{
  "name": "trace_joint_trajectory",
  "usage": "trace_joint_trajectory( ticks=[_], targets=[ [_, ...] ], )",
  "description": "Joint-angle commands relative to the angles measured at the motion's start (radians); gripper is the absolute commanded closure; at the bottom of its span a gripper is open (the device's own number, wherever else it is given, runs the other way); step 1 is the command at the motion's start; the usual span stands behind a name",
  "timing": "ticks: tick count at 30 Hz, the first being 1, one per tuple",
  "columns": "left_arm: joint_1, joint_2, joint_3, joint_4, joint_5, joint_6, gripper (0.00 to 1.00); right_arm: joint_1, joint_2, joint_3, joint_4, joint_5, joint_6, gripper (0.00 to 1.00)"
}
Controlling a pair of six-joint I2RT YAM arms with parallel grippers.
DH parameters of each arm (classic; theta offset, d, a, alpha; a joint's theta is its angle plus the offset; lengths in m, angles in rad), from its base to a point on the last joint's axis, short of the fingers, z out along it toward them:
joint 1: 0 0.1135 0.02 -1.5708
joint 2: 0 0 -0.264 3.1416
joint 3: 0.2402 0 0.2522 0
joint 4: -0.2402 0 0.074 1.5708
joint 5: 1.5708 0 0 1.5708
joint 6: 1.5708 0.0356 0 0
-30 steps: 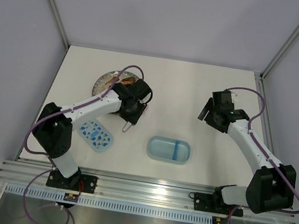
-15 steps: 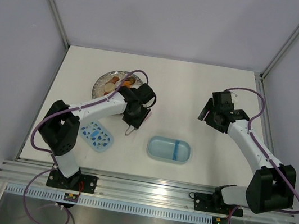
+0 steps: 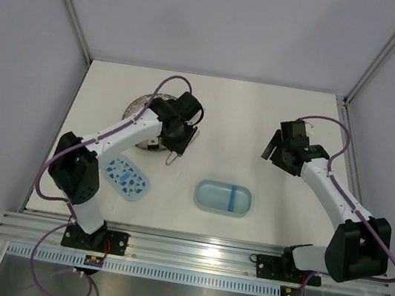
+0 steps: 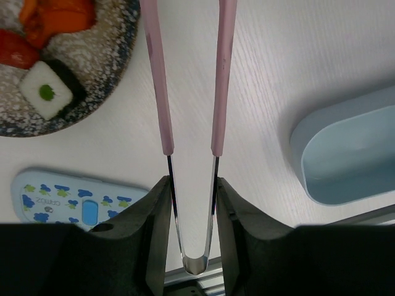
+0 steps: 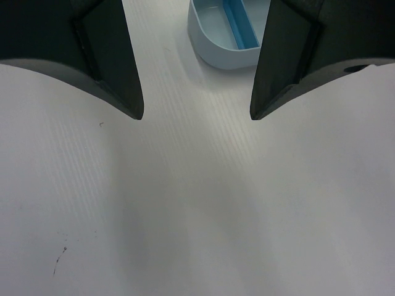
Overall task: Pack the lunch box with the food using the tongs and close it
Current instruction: Pick up the fake food from the plate.
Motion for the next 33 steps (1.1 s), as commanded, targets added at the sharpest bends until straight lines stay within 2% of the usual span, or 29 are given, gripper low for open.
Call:
trace_joint_trajectory(
  ticks=[1, 6, 11, 17, 28, 33],
  targets=[
    [0.059, -0.039, 0.088, -0.054, -0.008, 0.025, 0.65, -0.004, -0.032, 0.008, 0.016, -0.004, -0.006, 0.23],
    [0.177, -0.008, 0.147, -0.106, -0.01, 0.045, 0.65, -0.003, -0.042, 0.009, 0.015, -0.005, 0.002, 0.22],
    [0.264, 0.033, 0.18, -0.123, -0.085, 0.042, 0.65, -0.003, -0.039, 0.014, 0.025, -0.028, 0.011, 0.23],
    [0.301, 0.117, 0.23, -0.103, -0.129, 0.076, 0.65, -0.003, -0.026, 0.026, 0.027, -0.059, 0.014, 0.23],
    [0.329, 0.189, 0.269, -0.043, -0.065, 0.12, 0.63, -0.003, -0.024, 0.017, 0.025, -0.084, 0.02, 0.23],
    [0.33, 0.26, 0.31, -0.052, -0.086, 0.129, 0.63, -0.003, -0.029, 0.008, 0.028, -0.088, 0.029, 0.23]
  ],
)
